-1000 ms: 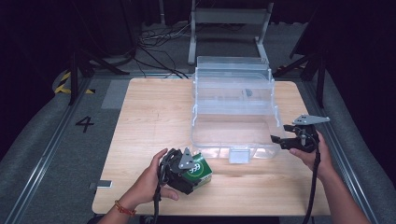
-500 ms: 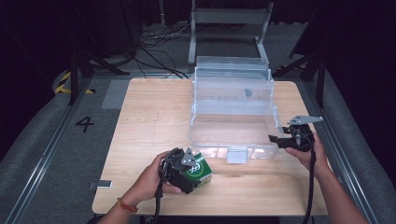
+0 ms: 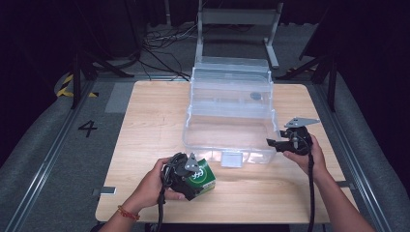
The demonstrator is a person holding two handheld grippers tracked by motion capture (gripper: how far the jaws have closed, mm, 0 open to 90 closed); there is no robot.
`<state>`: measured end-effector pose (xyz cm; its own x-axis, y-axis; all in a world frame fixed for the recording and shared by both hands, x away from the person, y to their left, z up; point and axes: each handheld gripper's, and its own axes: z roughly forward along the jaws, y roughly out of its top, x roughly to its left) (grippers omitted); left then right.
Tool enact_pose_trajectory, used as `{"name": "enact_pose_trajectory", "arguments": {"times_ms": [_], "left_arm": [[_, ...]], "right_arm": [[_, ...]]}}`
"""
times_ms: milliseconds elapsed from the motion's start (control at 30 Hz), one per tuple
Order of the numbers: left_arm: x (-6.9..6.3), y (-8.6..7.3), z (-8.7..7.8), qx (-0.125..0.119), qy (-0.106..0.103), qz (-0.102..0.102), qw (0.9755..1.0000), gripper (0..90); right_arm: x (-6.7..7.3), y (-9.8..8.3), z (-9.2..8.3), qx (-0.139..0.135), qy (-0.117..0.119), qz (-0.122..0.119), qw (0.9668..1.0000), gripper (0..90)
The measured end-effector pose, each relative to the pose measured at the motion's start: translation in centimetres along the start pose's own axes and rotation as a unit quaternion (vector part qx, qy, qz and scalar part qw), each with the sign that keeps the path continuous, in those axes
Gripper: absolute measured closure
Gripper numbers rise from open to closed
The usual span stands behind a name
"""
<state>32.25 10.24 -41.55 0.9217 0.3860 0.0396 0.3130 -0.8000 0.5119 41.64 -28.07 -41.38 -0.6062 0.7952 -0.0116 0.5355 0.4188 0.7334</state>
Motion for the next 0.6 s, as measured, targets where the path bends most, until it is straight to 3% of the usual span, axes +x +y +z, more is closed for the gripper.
{"name": "enact_pose_trajectory", "arguments": {"times_ms": [267, 500, 600], "left_arm": [[0.1, -0.3, -0.3, 0.008, -0.006, 0.003, 1.0000, 14.5], [0.2, 0.1, -0.3, 0.001, -0.011, -0.012, 0.9999, 13.8], [-0.1, 0.7, -0.3, 0.029, -0.002, -0.010, 0.9995, 13.6]], "right_arm": [[1.2, 1.3, 1.1, 0.008, 0.002, -0.016, 0.9998, 44.0], [1.8, 1.6, 1.4, 0.010, 0.008, -0.024, 0.9996, 44.0], [1.9, 1.7, 1.4, 0.013, 0.007, -0.027, 0.9995, 43.9]]}}
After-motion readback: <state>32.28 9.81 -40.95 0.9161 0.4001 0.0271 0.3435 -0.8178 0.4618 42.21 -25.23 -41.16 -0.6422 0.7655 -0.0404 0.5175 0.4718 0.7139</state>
